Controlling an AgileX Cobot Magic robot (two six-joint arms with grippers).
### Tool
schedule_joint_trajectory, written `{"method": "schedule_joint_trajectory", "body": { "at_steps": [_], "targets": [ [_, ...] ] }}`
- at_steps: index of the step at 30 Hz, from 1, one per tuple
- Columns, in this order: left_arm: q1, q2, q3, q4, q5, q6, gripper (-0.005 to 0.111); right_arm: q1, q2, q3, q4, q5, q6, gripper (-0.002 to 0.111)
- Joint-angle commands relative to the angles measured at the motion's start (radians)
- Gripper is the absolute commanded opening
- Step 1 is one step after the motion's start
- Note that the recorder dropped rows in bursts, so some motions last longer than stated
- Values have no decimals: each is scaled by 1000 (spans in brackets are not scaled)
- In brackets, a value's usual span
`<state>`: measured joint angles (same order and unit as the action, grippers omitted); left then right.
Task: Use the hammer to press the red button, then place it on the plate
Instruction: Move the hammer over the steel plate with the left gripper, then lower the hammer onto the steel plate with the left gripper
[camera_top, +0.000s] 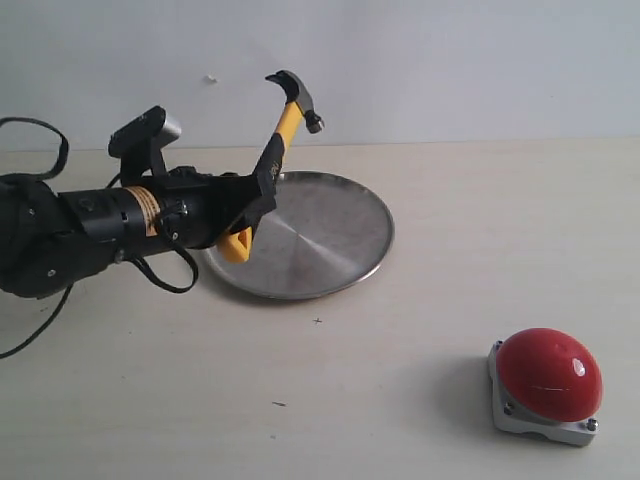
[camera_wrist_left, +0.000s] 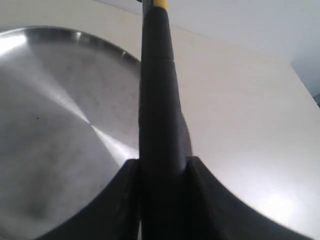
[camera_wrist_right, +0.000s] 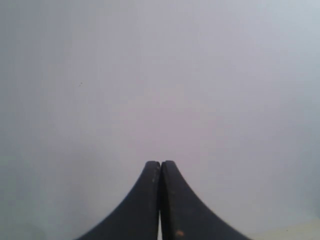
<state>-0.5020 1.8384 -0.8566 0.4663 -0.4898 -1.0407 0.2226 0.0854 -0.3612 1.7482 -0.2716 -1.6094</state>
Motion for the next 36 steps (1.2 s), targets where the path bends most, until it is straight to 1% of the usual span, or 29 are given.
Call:
{"method": "schedule_joint_trajectory", "body": {
  "at_steps": [1, 3, 5, 6, 13, 18, 27, 31, 36],
  "targets": [
    [23, 68, -19, 46, -321, -66, 0, -3, -5, 2, -4, 8, 0, 0],
    [36, 110, -19, 54, -440, -114, 0, -3, -5, 2, -4, 8, 0, 0],
    [44, 145, -19, 54, -510, -138, 0, -3, -5, 2, -4, 8, 0, 0],
    [49, 160, -19, 54, -524, -142, 0, -3, -5, 2, -4, 8, 0, 0],
    [55, 214, -20, 30, -467, -132, 0, -3, -5, 2, -4, 8, 0, 0],
    [55, 228, -54, 31, -388, -105, 0, -3, -5, 2, -4, 8, 0, 0],
    [55, 231, -79, 40, -346, -84, 0, -3, -5, 2, -4, 8, 0, 0],
    [55, 231, -79, 38, -270, -84, 0, -3, -5, 2, -4, 8, 0, 0],
    [55, 231, -81, 40, -261, -63, 0, -3, -5, 2, -4, 8, 0, 0]
  ]
}}
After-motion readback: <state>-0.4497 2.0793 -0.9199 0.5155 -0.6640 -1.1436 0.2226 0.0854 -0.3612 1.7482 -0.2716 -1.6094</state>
